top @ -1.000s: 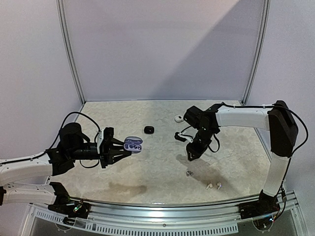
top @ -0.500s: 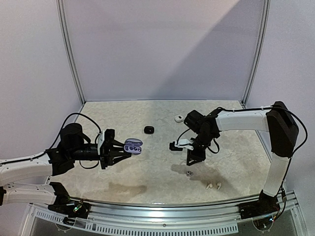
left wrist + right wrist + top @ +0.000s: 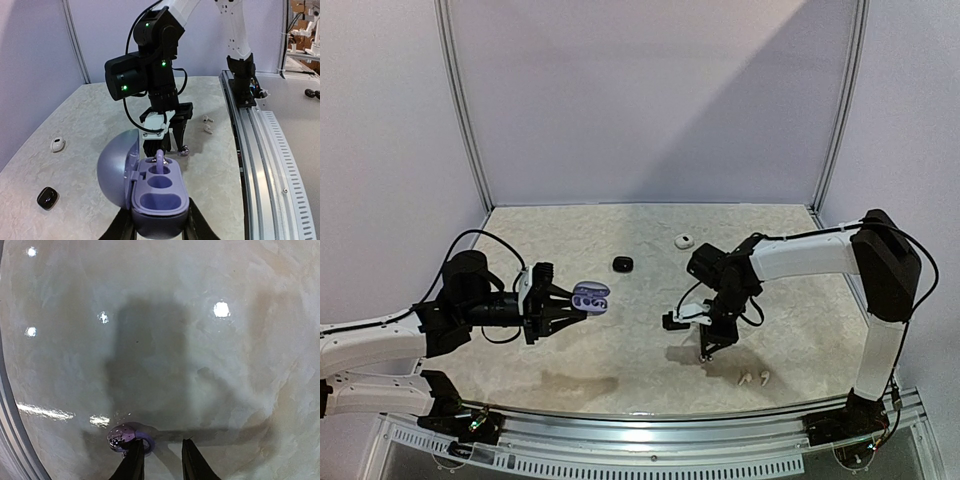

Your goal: Insert the wireless bluetooth earbuds into the charging case

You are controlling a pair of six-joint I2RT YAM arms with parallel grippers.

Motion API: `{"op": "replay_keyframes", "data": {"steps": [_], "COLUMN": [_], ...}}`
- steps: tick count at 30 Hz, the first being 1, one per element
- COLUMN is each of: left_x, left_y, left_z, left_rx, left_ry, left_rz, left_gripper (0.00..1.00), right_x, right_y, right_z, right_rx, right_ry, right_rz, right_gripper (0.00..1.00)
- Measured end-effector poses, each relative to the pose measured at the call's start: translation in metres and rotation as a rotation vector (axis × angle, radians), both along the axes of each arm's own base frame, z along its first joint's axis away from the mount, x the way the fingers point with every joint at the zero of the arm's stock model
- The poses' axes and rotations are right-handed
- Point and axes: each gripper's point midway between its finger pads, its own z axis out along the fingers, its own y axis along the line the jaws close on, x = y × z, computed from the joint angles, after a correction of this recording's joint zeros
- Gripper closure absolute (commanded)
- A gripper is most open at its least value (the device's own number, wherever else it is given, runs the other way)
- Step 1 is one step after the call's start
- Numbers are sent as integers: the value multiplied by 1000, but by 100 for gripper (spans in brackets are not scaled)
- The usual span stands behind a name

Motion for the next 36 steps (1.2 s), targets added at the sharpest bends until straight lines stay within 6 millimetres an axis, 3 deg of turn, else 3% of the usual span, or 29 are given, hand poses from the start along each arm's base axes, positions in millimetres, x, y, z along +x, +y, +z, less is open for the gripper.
{"op": "replay_keyframes", "data": {"steps": [6, 14, 19, 36], "left_x": [0, 0, 0, 0], "left_y": [0, 0, 0, 0], "left_z": [0, 0, 0, 0], "left_rx": [0, 0, 1, 3], "left_ry": [0, 0, 0, -7], "left_rz": [0, 0, 0, -1], "left_gripper": [100, 100, 100, 100], "right_x": [-2, -24, -27, -29], "right_y": [1, 1, 1, -6], "right_z": [-1, -4, -5, -7], "right_rx": [-4, -40, -72, -297], "right_ry": [2, 31, 8, -106], "right_rz": [-3, 43, 41, -176], "right_gripper": [73, 73, 75, 88]}}
